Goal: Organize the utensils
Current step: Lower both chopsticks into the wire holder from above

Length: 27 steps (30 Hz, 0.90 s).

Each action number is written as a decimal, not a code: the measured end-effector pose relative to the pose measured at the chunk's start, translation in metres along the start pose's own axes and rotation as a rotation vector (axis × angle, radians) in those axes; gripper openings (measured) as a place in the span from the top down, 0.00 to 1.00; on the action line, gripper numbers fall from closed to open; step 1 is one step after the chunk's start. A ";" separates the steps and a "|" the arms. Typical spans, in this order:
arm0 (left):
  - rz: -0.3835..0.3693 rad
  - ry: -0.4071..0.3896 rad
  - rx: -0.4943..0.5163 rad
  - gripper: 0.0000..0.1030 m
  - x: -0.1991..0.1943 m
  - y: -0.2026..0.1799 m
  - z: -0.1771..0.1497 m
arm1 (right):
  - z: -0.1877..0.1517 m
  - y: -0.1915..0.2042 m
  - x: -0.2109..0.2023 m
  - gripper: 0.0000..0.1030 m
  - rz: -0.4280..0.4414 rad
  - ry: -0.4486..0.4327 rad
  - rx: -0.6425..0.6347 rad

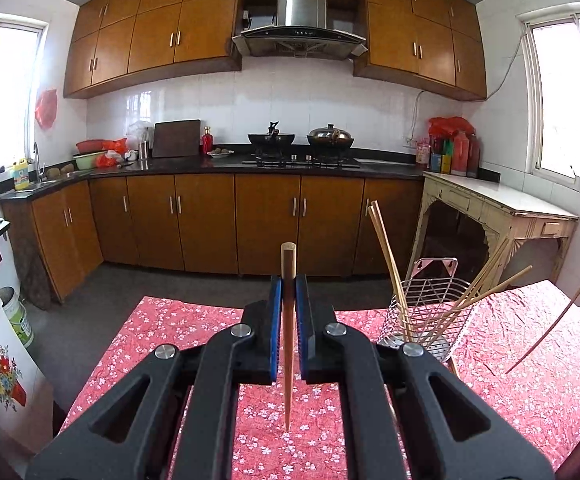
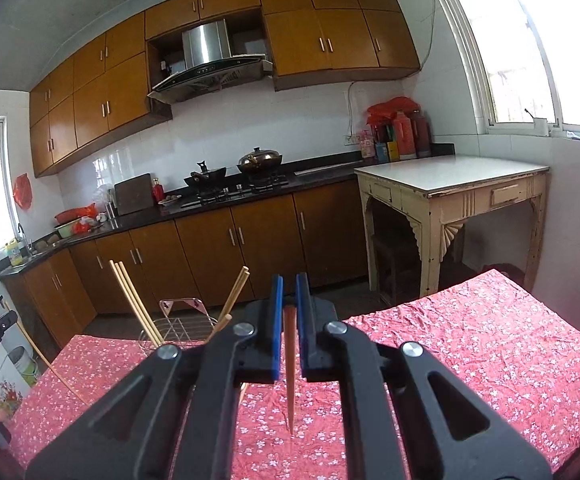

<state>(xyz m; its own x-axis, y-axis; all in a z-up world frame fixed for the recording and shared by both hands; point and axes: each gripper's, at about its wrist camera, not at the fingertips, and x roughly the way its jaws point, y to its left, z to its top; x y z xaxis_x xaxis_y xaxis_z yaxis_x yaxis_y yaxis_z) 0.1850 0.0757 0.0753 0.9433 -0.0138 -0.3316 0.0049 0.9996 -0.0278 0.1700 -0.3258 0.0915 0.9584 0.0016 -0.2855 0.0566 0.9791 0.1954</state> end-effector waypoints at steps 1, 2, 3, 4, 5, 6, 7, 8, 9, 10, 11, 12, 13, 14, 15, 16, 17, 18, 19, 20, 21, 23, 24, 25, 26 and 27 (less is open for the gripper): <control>-0.003 -0.003 0.002 0.93 -0.001 -0.001 0.000 | 0.001 0.002 -0.002 0.93 0.005 -0.003 -0.003; -0.004 -0.005 0.004 0.93 -0.002 -0.002 0.001 | 0.002 0.003 -0.004 0.93 0.010 -0.005 -0.005; -0.008 -0.007 0.006 0.93 -0.003 -0.003 0.002 | 0.002 0.006 -0.005 0.93 0.015 -0.007 -0.006; -0.012 -0.009 0.007 0.93 -0.004 -0.004 0.002 | 0.003 0.007 -0.007 0.93 0.024 -0.007 -0.005; -0.017 -0.011 0.008 0.93 -0.005 -0.005 0.003 | 0.004 0.008 -0.009 0.93 0.033 -0.008 -0.004; -0.023 -0.012 0.007 0.93 -0.007 -0.007 0.004 | 0.005 0.010 -0.010 0.93 0.042 -0.008 -0.003; -0.031 -0.015 0.005 0.93 -0.009 -0.007 0.005 | 0.007 0.012 -0.012 0.93 0.053 -0.009 -0.002; -0.038 -0.017 0.003 0.93 -0.009 -0.007 0.007 | 0.009 0.014 -0.014 0.93 0.063 -0.011 -0.002; -0.043 -0.019 0.002 0.93 -0.009 -0.009 0.008 | 0.010 0.017 -0.016 0.93 0.074 -0.011 -0.001; -0.052 -0.024 0.001 0.93 -0.011 -0.011 0.012 | 0.013 0.019 -0.018 0.93 0.089 -0.012 0.001; -0.060 -0.029 0.000 0.93 -0.013 -0.014 0.016 | 0.017 0.022 -0.019 0.93 0.101 -0.012 0.003; -0.068 -0.035 -0.001 0.93 -0.014 -0.017 0.021 | 0.020 0.024 -0.021 0.93 0.116 -0.013 0.004; -0.082 -0.045 -0.004 0.93 -0.017 -0.021 0.028 | 0.026 0.028 -0.024 0.93 0.133 -0.017 0.005; -0.091 -0.054 -0.008 0.93 -0.018 -0.023 0.033 | 0.032 0.033 -0.027 0.93 0.152 -0.020 0.005; -0.105 -0.069 -0.014 0.93 -0.021 -0.027 0.042 | 0.036 0.036 -0.029 0.93 0.162 -0.025 0.004; -0.116 -0.082 -0.021 0.93 -0.023 -0.030 0.049 | 0.042 0.042 -0.034 0.93 0.177 -0.037 -0.001; -0.125 -0.094 -0.027 0.93 -0.024 -0.032 0.056 | 0.048 0.047 -0.037 0.93 0.190 -0.048 -0.007; -0.137 -0.108 -0.035 0.93 -0.025 -0.036 0.063 | 0.053 0.052 -0.039 0.93 0.198 -0.056 -0.012; -0.144 -0.118 -0.041 0.93 -0.025 -0.039 0.068 | 0.059 0.058 -0.039 0.93 0.210 -0.065 -0.016; -0.151 -0.132 -0.050 0.93 -0.024 -0.044 0.076 | 0.066 0.063 -0.038 0.93 0.222 -0.069 -0.019; -0.155 -0.138 -0.055 0.93 -0.023 -0.047 0.080 | 0.071 0.067 -0.037 0.93 0.228 -0.071 -0.021; -0.165 -0.155 -0.065 0.93 -0.017 -0.057 0.091 | 0.081 0.080 -0.028 0.93 0.238 -0.072 -0.032; -0.166 -0.160 -0.066 0.93 -0.013 -0.063 0.096 | 0.085 0.085 -0.023 0.93 0.239 -0.074 -0.039; -0.168 -0.162 -0.066 0.93 -0.010 -0.067 0.098 | 0.090 0.092 -0.016 0.93 0.238 -0.076 -0.050; -0.170 -0.166 -0.065 0.93 -0.005 -0.072 0.102 | 0.094 0.098 -0.009 0.93 0.238 -0.079 -0.056; -0.166 -0.171 -0.062 0.93 -0.001 -0.077 0.104 | 0.098 0.103 -0.001 0.93 0.238 -0.080 -0.057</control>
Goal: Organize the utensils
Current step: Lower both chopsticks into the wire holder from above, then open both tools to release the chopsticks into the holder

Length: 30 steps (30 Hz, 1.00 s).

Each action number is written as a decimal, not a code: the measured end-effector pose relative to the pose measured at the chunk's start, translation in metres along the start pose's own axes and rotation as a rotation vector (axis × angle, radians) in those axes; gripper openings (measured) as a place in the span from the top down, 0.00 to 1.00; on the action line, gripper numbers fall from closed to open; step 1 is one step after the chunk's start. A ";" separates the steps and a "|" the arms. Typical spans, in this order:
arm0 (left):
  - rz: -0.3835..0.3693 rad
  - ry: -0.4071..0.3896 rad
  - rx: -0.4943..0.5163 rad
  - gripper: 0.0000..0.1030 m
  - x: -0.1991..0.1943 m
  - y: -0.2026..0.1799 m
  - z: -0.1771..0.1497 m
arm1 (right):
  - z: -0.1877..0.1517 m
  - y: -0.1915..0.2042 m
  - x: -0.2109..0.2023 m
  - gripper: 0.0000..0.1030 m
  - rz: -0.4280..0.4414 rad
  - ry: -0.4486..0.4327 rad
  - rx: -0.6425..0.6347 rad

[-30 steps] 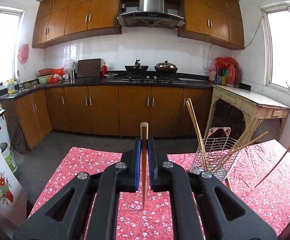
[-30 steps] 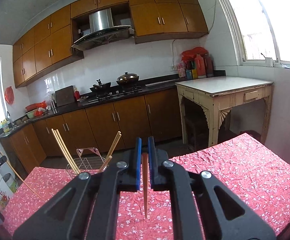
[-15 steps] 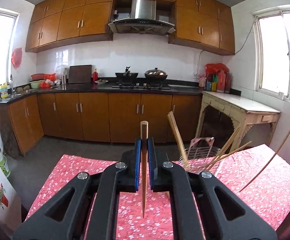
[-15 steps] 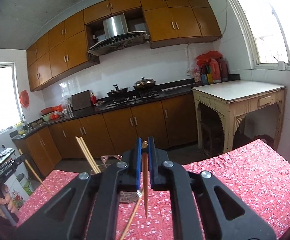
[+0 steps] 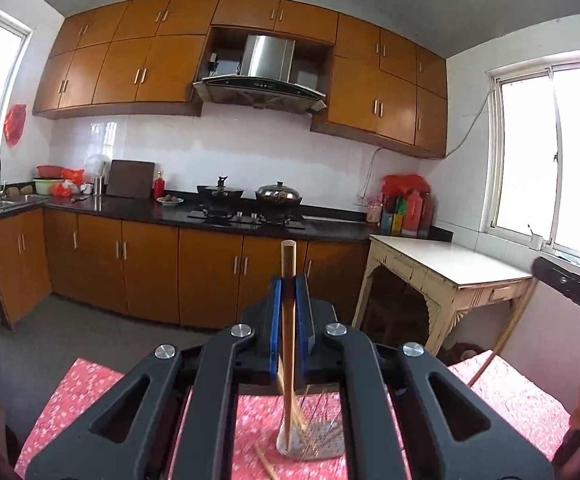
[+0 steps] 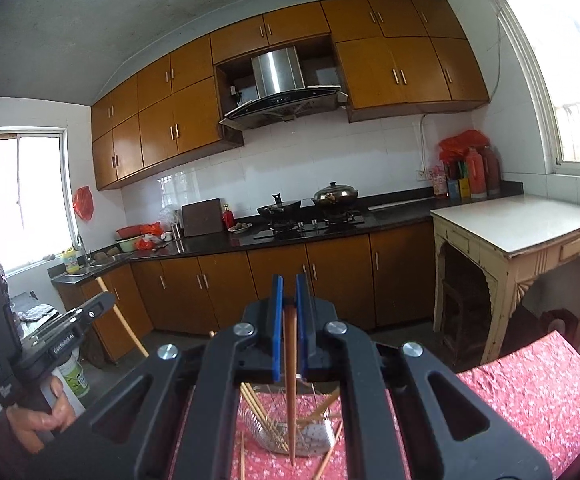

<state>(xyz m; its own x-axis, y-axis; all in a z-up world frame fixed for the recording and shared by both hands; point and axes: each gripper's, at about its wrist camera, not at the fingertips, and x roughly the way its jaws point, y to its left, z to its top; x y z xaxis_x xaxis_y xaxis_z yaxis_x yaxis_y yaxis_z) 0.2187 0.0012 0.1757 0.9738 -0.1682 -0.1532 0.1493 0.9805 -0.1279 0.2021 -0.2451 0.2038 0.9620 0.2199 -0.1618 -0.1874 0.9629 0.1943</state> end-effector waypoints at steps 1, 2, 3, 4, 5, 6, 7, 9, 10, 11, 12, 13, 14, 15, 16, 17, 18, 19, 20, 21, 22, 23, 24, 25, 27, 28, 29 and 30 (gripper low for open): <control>0.001 -0.004 0.000 0.93 0.008 -0.004 0.002 | 0.003 0.002 0.006 0.93 0.000 -0.002 0.000; -0.004 0.001 -0.006 0.93 0.016 -0.007 0.003 | 0.006 0.004 0.015 0.93 0.001 -0.005 0.002; -0.010 0.005 -0.017 0.93 0.023 -0.009 0.004 | 0.009 0.006 0.024 0.93 0.003 -0.007 0.003; -0.017 0.006 -0.026 0.93 0.027 -0.009 0.005 | 0.012 0.008 0.031 0.93 0.002 -0.011 0.002; -0.017 0.004 -0.031 0.93 0.033 -0.010 0.006 | 0.014 0.009 0.037 0.93 -0.002 -0.015 0.000; -0.009 0.000 -0.030 0.93 0.040 -0.011 0.007 | 0.015 0.011 0.044 0.93 -0.009 -0.019 -0.007; -0.006 -0.002 -0.030 0.93 0.044 -0.012 0.007 | 0.016 0.013 0.051 0.93 -0.013 -0.025 -0.014; 0.006 0.001 -0.028 0.93 0.057 -0.013 0.005 | 0.015 0.016 0.065 0.93 -0.026 -0.032 -0.031; 0.011 0.005 -0.027 0.93 0.062 -0.014 0.003 | 0.013 0.017 0.074 0.93 -0.030 -0.028 -0.035; 0.018 0.011 -0.031 0.93 0.069 -0.013 0.000 | 0.011 0.018 0.082 0.93 -0.031 -0.024 -0.035; 0.020 0.022 -0.037 0.93 0.076 -0.012 -0.004 | 0.008 0.018 0.089 0.93 -0.032 -0.015 -0.035; 0.023 0.031 -0.039 0.93 0.081 -0.012 -0.006 | 0.004 0.017 0.098 0.93 -0.033 -0.003 -0.031; 0.027 0.037 -0.042 0.93 0.086 -0.012 -0.010 | 0.002 0.016 0.104 0.93 -0.035 0.004 -0.029; 0.029 0.041 -0.046 0.93 0.091 -0.011 -0.013 | -0.002 0.014 0.111 0.93 -0.037 0.013 -0.027; 0.034 0.045 -0.045 0.93 0.095 -0.011 -0.014 | -0.004 0.013 0.117 0.93 -0.040 0.021 -0.025; 0.036 0.052 -0.046 0.93 0.098 -0.011 -0.016 | -0.007 0.011 0.122 0.93 -0.043 0.028 -0.023; 0.033 0.055 -0.049 0.93 0.100 -0.011 -0.018 | -0.009 0.010 0.127 0.93 -0.045 0.035 -0.021; 0.032 0.060 -0.054 0.93 0.103 -0.011 -0.020 | -0.013 0.008 0.131 0.93 -0.046 0.045 -0.016; 0.030 0.064 -0.056 0.93 0.106 -0.012 -0.022 | -0.016 0.006 0.135 0.93 -0.050 0.055 -0.011; 0.030 0.069 -0.056 0.93 0.109 -0.012 -0.025 | -0.018 0.003 0.140 0.93 -0.051 0.064 -0.006; 0.029 0.072 -0.058 0.93 0.111 -0.013 -0.026 | -0.022 0.000 0.143 0.93 -0.051 0.076 0.003; 0.030 0.077 -0.058 0.93 0.113 -0.013 -0.028 | -0.026 -0.004 0.147 0.93 -0.050 0.088 0.013; 0.028 0.086 -0.059 0.93 0.115 -0.013 -0.031 | -0.028 -0.006 0.149 0.93 -0.051 0.095 0.017; 0.028 0.093 -0.059 0.93 0.120 -0.014 -0.029 | -0.031 -0.009 0.151 0.93 -0.055 0.104 0.023; 0.034 0.114 -0.050 0.93 0.123 -0.015 -0.033 | -0.037 -0.013 0.155 0.93 -0.064 0.125 0.024; 0.035 0.125 -0.047 0.93 0.124 -0.015 -0.034 | -0.040 -0.014 0.157 0.92 -0.080 0.137 0.011; 0.039 0.136 -0.046 0.93 0.124 -0.014 -0.035 | -0.042 -0.015 0.158 0.91 -0.091 0.146 0.004; 0.046 0.140 -0.045 0.90 0.122 -0.013 -0.035 | -0.044 -0.018 0.155 0.90 -0.109 0.145 0.005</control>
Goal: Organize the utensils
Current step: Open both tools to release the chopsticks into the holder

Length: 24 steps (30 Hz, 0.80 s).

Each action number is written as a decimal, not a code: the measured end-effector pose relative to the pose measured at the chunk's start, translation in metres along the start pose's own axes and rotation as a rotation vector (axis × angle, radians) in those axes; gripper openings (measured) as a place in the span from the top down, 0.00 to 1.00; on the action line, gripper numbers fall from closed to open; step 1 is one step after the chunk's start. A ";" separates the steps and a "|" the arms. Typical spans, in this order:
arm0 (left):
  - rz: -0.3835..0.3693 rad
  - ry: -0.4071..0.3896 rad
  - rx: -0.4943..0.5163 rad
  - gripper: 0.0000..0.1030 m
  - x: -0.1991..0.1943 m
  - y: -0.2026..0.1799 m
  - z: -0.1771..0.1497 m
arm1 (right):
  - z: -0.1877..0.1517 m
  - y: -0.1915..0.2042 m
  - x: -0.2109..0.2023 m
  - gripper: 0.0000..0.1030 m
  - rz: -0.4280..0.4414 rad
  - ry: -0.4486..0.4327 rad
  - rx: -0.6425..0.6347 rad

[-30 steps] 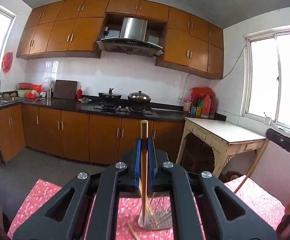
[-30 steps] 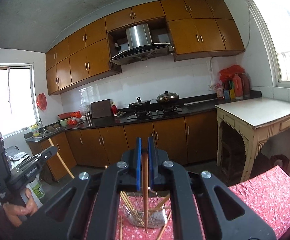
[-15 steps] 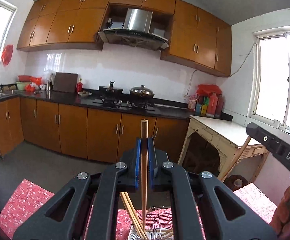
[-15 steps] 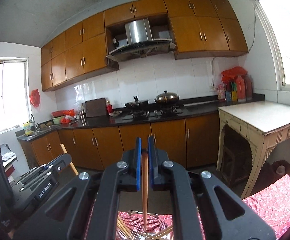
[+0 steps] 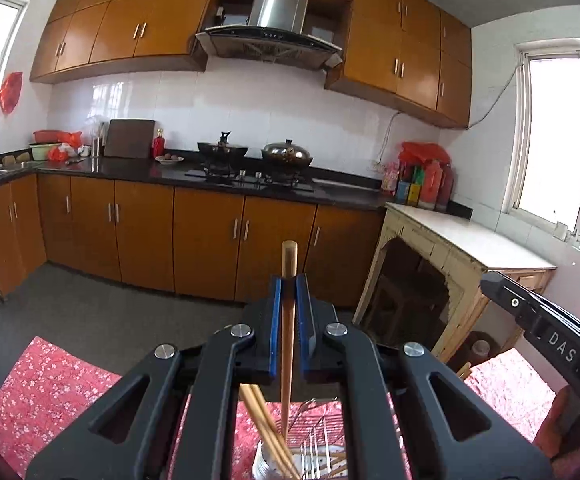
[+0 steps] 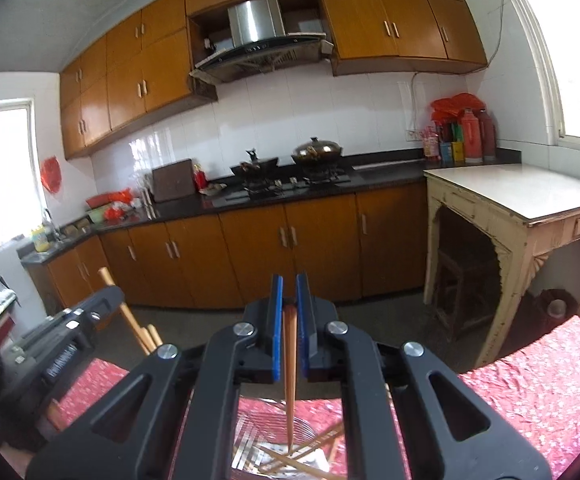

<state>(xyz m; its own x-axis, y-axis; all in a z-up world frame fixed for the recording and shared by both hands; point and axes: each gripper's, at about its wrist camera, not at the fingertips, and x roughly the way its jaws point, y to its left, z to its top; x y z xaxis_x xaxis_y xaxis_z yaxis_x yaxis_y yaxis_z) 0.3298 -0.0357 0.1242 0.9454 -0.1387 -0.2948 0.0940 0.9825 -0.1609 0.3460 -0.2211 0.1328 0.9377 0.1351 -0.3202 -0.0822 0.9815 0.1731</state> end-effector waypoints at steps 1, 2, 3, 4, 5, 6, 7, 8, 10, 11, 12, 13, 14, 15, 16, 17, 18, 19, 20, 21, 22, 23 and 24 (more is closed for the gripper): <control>0.007 0.000 0.001 0.74 -0.002 0.002 0.000 | -0.001 -0.002 -0.001 0.81 -0.009 0.002 0.002; 0.025 -0.005 0.000 0.63 -0.006 0.004 0.001 | -0.002 -0.006 -0.005 0.70 -0.017 0.001 0.010; 0.047 -0.019 -0.004 0.51 -0.011 0.007 0.001 | -0.003 -0.010 -0.008 0.67 -0.027 -0.004 0.015; 0.052 -0.024 -0.001 0.51 -0.014 0.009 0.003 | -0.004 -0.013 -0.013 0.67 -0.037 -0.007 0.019; 0.056 -0.020 0.004 0.51 -0.018 0.011 0.003 | -0.004 -0.017 -0.018 0.67 -0.043 -0.008 0.024; 0.063 -0.017 0.008 0.51 -0.022 0.013 0.004 | -0.004 -0.021 -0.022 0.67 -0.051 -0.009 0.029; 0.068 -0.015 0.010 0.51 -0.025 0.014 0.004 | -0.004 -0.024 -0.028 0.67 -0.058 -0.011 0.037; 0.076 -0.012 0.012 0.51 -0.030 0.015 0.004 | -0.005 -0.027 -0.033 0.67 -0.063 -0.011 0.041; 0.087 -0.007 0.013 0.51 -0.039 0.018 0.004 | -0.007 -0.033 -0.044 0.67 -0.078 -0.015 0.046; 0.094 -0.005 0.014 0.51 -0.045 0.020 0.002 | -0.009 -0.036 -0.051 0.67 -0.084 -0.015 0.051; 0.099 0.001 0.015 0.51 -0.051 0.021 -0.001 | -0.012 -0.040 -0.057 0.67 -0.088 -0.013 0.058; 0.100 0.006 0.015 0.51 -0.054 0.023 -0.002 | -0.015 -0.042 -0.063 0.67 -0.092 -0.010 0.064; 0.105 0.012 0.014 0.51 -0.060 0.025 -0.006 | -0.019 -0.045 -0.069 0.67 -0.095 -0.007 0.070; 0.113 0.021 0.013 0.51 -0.066 0.028 -0.010 | -0.023 -0.048 -0.073 0.67 -0.102 -0.004 0.072; 0.115 0.029 0.012 0.51 -0.069 0.031 -0.013 | -0.030 -0.052 -0.079 0.66 -0.112 0.004 0.076; 0.117 0.039 0.008 0.51 -0.074 0.034 -0.019 | -0.038 -0.056 -0.085 0.65 -0.118 0.012 0.081; 0.122 0.047 0.003 0.51 -0.080 0.038 -0.025 | -0.048 -0.059 -0.089 0.65 -0.124 0.023 0.088; 0.125 0.054 0.001 0.51 -0.083 0.041 -0.030 | -0.056 -0.062 -0.093 0.65 -0.130 0.033 0.092; 0.127 0.065 0.001 0.51 -0.088 0.045 -0.037 | -0.068 -0.065 -0.096 0.65 -0.137 0.048 0.095; 0.136 0.073 0.003 0.51 -0.093 0.048 -0.046 | -0.078 -0.067 -0.098 0.65 -0.143 0.059 0.097; 0.141 0.081 0.003 0.51 -0.095 0.051 -0.053 | -0.093 -0.069 -0.100 0.65 -0.152 0.083 0.097; 0.144 0.096 0.003 0.51 -0.099 0.054 -0.061 | -0.105 -0.070 -0.100 0.65 -0.157 0.103 0.096; 0.150 0.112 0.003 0.51 -0.101 0.057 -0.071 | -0.118 -0.070 -0.100 0.65 -0.159 0.120 0.097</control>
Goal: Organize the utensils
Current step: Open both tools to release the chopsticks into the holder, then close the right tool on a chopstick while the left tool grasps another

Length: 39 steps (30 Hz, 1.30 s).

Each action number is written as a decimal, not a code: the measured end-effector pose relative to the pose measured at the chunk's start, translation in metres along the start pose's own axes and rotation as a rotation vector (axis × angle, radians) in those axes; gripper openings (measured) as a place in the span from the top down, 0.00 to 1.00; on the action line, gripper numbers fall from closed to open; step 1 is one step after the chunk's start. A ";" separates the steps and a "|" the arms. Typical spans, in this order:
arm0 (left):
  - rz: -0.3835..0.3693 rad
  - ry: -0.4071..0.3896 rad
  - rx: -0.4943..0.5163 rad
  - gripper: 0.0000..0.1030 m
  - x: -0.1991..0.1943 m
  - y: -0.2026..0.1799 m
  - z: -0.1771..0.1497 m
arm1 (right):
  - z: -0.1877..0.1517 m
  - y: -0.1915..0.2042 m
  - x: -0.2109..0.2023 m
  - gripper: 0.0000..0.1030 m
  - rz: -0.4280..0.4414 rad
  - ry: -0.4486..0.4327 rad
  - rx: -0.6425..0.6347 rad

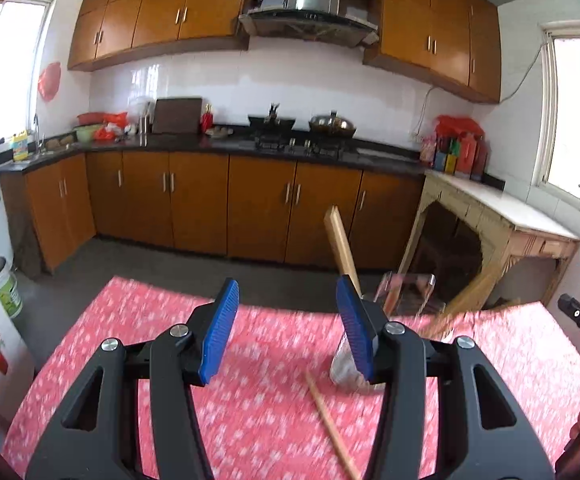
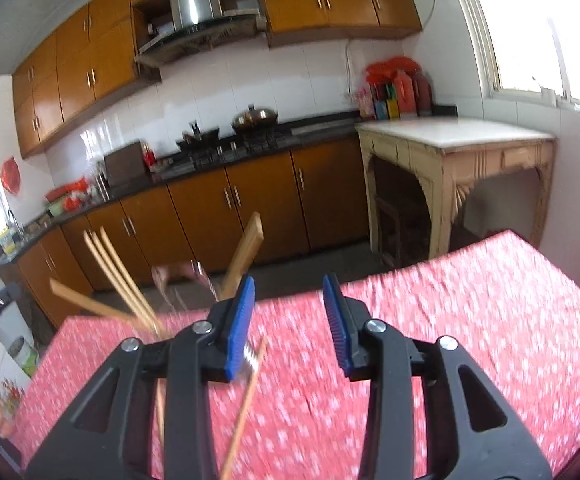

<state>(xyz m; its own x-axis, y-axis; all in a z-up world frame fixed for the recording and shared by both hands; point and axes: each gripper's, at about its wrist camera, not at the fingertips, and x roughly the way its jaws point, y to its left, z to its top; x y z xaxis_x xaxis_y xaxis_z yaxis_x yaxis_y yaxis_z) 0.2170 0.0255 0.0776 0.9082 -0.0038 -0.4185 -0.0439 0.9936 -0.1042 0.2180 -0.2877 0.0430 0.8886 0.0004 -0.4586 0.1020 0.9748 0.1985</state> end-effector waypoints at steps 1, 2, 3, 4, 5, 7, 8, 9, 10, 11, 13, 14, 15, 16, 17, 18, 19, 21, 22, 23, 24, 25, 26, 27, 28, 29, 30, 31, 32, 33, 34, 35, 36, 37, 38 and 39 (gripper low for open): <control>0.010 0.012 0.003 0.49 -0.001 0.002 -0.007 | -0.010 0.000 0.002 0.65 -0.002 0.015 0.001; 0.017 0.029 0.010 0.49 -0.001 0.004 -0.016 | -0.024 0.000 0.004 0.65 0.001 0.036 0.003; 0.016 0.045 0.016 0.48 -0.001 0.004 -0.025 | -0.039 0.000 0.007 0.65 0.008 0.058 0.006; 0.016 0.064 0.026 0.46 -0.001 0.005 -0.037 | -0.050 0.002 0.010 0.65 0.012 0.077 0.007; 0.016 0.079 0.036 0.44 -0.001 0.005 -0.047 | -0.065 0.004 0.015 0.65 0.020 0.106 0.007; 0.011 0.108 0.052 0.41 0.001 0.004 -0.064 | -0.089 0.010 0.026 0.65 0.037 0.170 0.002; 0.008 0.123 0.056 0.41 0.003 0.004 -0.071 | -0.104 0.015 0.033 0.65 0.046 0.211 -0.008; 0.001 0.149 0.060 0.41 0.006 0.004 -0.080 | -0.112 0.018 0.037 0.65 0.054 0.234 -0.016; 0.000 0.163 0.063 0.41 0.008 0.005 -0.087 | -0.124 0.024 0.042 0.65 0.064 0.263 -0.030; -0.002 0.178 0.066 0.41 0.010 0.005 -0.093 | -0.133 0.029 0.045 0.65 0.072 0.284 -0.041; -0.001 0.200 0.072 0.41 0.013 0.005 -0.104 | -0.148 0.040 0.053 0.65 0.091 0.328 -0.053; -0.001 0.213 0.073 0.41 0.015 0.006 -0.109 | -0.154 0.045 0.056 0.65 0.098 0.347 -0.058; -0.003 0.226 0.072 0.41 0.017 0.006 -0.114 | -0.160 0.050 0.061 0.65 0.105 0.365 -0.064; -0.005 0.233 0.072 0.41 0.018 0.005 -0.117 | -0.164 0.054 0.064 0.65 0.107 0.376 -0.067; -0.006 0.242 0.072 0.41 0.019 0.004 -0.121 | -0.167 0.057 0.067 0.65 0.105 0.385 -0.071; -0.008 0.252 0.074 0.41 0.021 0.004 -0.124 | -0.169 0.060 0.070 0.65 0.102 0.393 -0.076; -0.009 0.260 0.077 0.40 0.023 0.003 -0.127 | -0.170 0.066 0.074 0.65 0.095 0.404 -0.084; -0.013 0.275 0.076 0.39 0.025 0.001 -0.134 | -0.172 0.070 0.081 0.65 0.079 0.419 -0.098; -0.014 0.282 0.075 0.38 0.027 0.001 -0.135 | -0.172 0.071 0.084 0.65 0.065 0.425 -0.109; -0.015 0.287 0.075 0.38 0.028 -0.001 -0.137 | -0.173 0.072 0.086 0.65 0.052 0.429 -0.120; -0.018 0.294 0.075 0.37 0.030 -0.002 -0.138 | -0.175 0.072 0.087 0.65 0.042 0.432 -0.126; -0.024 0.305 0.076 0.37 0.033 -0.003 -0.141 | -0.173 0.069 0.085 0.69 0.044 0.426 -0.124; -0.029 0.314 0.076 0.37 0.035 -0.005 -0.142 | -0.173 0.067 0.086 0.80 0.037 0.431 -0.122; -0.036 0.324 0.076 0.37 0.037 -0.008 -0.143 | -0.173 0.064 0.087 0.86 0.031 0.430 -0.115; -0.048 0.341 0.075 0.37 0.041 -0.012 -0.145 | -0.171 0.058 0.088 0.92 0.024 0.434 -0.102; -0.055 0.349 0.075 0.37 0.044 -0.015 -0.146 | -0.169 0.049 0.089 0.93 0.024 0.436 -0.073; -0.068 0.363 0.078 0.37 0.047 -0.020 -0.148 | -0.166 0.038 0.089 0.92 0.010 0.435 -0.047; -0.077 0.371 0.080 0.37 0.049 -0.024 -0.150 | -0.163 0.027 0.089 0.92 -0.016 0.430 -0.026; -0.087 0.380 0.084 0.37 0.052 -0.029 -0.152 | -0.160 0.014 0.089 0.93 -0.051 0.421 -0.004; -0.095 0.387 0.089 0.37 0.054 -0.034 -0.153 | -0.156 0.003 0.090 0.93 -0.085 0.414 0.018; -0.106 0.400 0.099 0.38 0.058 -0.042 -0.156 | -0.152 -0.013 0.091 0.93 -0.113 0.407 0.054; -0.111 0.407 0.102 0.38 0.060 -0.047 -0.157 | -0.149 -0.027 0.092 0.93 -0.143 0.402 0.084; -0.115 0.417 0.109 0.40 0.064 -0.054 -0.160 | -0.147 -0.038 0.092 0.93 -0.159 0.399 0.104; -0.117 0.424 0.112 0.44 0.066 -0.058 -0.162 | -0.145 -0.047 0.092 0.93 -0.163 0.397 0.119; -0.121 0.435 0.118 0.45 0.070 -0.063 -0.164 | -0.144 -0.053 0.092 0.93 -0.166 0.396 0.123; -0.117 0.450 0.129 0.49 0.075 -0.070 -0.167 | -0.144 -0.056 0.092 0.93 -0.167 0.395 0.122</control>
<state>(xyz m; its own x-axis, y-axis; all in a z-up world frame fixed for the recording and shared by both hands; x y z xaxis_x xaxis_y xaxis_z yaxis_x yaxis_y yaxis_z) 0.2186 -0.0637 -0.0967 0.6328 -0.1365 -0.7622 0.1252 0.9894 -0.0732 0.2298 -0.3100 -0.1346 0.6192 -0.0466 -0.7838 0.3024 0.9354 0.1833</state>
